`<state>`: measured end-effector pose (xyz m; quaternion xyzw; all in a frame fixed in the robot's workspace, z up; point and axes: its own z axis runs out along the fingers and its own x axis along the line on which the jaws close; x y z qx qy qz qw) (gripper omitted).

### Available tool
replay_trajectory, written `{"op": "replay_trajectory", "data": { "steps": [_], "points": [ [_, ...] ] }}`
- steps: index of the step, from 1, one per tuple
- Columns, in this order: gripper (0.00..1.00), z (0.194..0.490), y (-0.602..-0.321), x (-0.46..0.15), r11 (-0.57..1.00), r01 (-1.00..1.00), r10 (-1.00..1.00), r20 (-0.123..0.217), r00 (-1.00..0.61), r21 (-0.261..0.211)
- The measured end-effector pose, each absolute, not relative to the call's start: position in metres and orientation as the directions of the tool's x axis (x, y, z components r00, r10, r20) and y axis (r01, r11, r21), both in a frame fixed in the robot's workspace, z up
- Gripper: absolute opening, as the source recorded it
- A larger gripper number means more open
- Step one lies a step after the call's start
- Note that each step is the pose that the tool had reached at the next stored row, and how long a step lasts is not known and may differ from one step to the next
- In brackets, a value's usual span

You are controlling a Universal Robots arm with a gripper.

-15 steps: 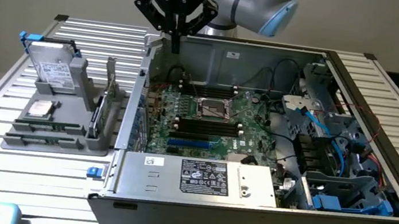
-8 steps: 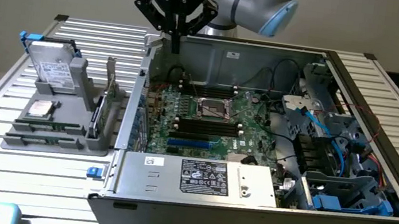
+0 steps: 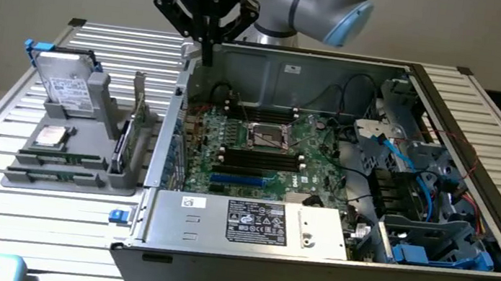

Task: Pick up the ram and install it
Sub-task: 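Reach for the ram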

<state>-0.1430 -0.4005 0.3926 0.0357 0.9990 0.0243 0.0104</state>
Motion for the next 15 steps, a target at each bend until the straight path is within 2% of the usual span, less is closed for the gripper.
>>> {"op": "replay_trajectory", "data": {
  "steps": [15],
  "points": [
    [0.11,0.387,-0.407,-0.208,0.996,0.071,0.072,-0.019,-0.997,0.048]
  ]
}}
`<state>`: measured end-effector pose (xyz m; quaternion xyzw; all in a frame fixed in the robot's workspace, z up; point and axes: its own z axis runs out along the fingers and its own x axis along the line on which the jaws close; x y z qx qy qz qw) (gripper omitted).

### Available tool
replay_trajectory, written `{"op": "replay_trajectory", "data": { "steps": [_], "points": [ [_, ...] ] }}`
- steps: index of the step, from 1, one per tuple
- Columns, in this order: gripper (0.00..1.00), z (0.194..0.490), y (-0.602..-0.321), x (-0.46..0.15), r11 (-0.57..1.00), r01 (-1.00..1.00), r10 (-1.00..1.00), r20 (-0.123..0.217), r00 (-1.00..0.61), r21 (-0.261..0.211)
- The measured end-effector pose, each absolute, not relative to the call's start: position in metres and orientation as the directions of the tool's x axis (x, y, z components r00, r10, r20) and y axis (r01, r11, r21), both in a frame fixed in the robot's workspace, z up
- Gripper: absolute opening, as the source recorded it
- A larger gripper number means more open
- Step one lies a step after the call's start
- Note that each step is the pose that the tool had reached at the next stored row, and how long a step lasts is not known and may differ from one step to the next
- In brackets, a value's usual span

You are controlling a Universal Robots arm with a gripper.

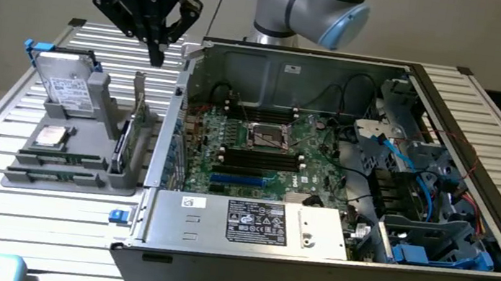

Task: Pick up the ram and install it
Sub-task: 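Reach for the ram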

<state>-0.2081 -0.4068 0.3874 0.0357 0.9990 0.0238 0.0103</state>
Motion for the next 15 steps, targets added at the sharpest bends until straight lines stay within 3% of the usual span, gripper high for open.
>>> {"op": "replay_trajectory", "data": {
  "steps": [15],
  "points": [
    [0.11,0.371,-0.417,-0.262,0.996,0.071,0.072,-0.019,-0.997,0.047]
  ]
}}
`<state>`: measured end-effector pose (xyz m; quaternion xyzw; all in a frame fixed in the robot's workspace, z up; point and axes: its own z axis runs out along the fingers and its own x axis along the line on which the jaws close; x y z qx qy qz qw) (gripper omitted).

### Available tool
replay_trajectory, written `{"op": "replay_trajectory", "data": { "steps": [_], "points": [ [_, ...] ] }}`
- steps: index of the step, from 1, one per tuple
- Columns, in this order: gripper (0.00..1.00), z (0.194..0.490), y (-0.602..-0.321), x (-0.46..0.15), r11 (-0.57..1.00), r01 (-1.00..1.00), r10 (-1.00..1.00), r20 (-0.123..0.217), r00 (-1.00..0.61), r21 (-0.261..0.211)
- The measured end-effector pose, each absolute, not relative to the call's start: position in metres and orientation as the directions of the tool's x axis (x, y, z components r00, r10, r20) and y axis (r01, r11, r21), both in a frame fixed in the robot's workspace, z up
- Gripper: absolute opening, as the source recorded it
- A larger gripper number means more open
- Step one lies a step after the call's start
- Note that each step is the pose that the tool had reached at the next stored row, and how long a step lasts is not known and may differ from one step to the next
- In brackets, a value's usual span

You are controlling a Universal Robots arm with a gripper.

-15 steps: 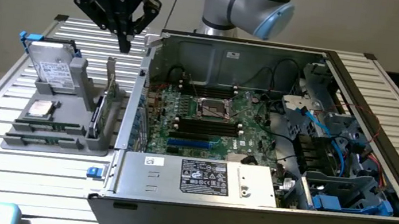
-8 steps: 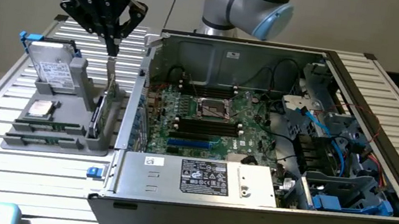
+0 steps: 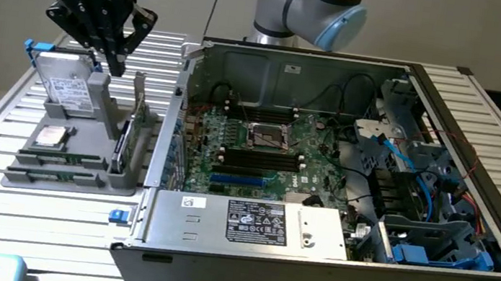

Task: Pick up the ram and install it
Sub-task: 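Reach for the ram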

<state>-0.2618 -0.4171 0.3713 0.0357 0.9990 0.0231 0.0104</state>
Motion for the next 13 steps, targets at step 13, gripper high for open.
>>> {"op": "replay_trajectory", "data": {
  "steps": [13],
  "points": [
    [0.11,0.349,-0.43,-0.3,0.996,0.071,0.072,-0.011,-0.997,0.046]
  ]
}}
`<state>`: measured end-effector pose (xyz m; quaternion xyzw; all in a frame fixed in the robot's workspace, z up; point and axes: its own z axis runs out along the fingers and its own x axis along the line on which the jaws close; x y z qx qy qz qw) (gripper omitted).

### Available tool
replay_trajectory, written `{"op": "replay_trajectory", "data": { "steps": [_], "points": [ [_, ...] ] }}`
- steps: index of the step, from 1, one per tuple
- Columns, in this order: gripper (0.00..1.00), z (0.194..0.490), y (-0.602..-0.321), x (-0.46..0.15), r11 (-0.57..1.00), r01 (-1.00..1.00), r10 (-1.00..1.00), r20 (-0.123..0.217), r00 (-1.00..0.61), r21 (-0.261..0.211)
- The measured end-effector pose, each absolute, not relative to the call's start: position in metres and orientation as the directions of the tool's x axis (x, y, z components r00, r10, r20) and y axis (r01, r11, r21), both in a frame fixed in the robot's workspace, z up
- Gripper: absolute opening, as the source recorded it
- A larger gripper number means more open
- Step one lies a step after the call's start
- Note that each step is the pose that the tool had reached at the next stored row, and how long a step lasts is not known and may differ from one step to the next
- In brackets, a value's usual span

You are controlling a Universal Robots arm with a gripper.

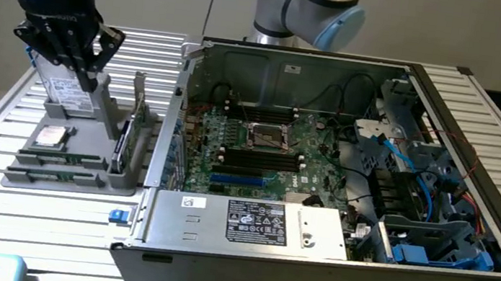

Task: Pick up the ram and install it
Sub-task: 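Reach for the ram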

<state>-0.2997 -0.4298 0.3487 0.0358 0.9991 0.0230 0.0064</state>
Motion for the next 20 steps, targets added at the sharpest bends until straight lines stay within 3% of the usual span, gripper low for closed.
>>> {"op": "replay_trajectory", "data": {
  "steps": [20],
  "points": [
    [0.11,0.321,-0.443,-0.328,0.997,0.064,0.064,0.011,-0.998,0.045]
  ]
}}
